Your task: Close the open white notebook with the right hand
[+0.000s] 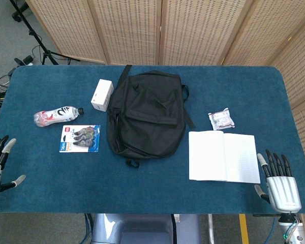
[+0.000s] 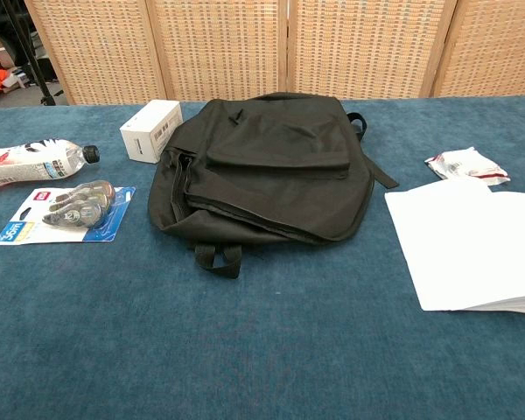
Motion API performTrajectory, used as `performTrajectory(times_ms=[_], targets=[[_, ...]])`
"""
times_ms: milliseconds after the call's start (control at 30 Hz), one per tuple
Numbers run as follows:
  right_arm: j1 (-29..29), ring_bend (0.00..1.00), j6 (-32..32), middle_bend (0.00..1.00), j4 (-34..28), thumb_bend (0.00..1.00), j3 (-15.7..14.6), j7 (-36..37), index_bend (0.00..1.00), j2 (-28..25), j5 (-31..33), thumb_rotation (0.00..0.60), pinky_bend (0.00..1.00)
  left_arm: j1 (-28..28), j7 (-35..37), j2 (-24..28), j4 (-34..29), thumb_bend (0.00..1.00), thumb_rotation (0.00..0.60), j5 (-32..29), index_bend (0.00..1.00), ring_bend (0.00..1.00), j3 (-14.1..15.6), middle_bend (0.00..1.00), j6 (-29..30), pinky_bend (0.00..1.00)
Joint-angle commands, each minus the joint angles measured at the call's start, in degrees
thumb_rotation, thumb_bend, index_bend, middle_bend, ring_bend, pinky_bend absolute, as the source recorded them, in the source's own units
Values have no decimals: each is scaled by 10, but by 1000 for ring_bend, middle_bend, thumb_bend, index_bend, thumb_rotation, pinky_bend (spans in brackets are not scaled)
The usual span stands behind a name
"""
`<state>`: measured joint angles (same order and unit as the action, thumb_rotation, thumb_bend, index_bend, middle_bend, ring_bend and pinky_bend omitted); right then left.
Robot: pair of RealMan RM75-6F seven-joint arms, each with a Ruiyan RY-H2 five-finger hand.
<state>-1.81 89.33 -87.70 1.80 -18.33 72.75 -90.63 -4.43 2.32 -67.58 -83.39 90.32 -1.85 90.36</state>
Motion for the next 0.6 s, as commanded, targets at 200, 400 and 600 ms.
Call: performTrajectory(times_ms=[200,400,600], targets=[[1,0,1,0,2,260,0,3,0,-1,0,600,0,1,-1,0,-1,68,553,1,0,0,1,0,1,0],[3,0,10,0,-5,260,1,5,0,-1,-5,600,0,0,2,2,-2,67,554,-1,0,0,0,0,-2,0],[3,0,9,0,-7,260,1,-1,0,1,-4,600,0,0,7,3,0,67,552,-2,0,0,-1,0,-2,0]])
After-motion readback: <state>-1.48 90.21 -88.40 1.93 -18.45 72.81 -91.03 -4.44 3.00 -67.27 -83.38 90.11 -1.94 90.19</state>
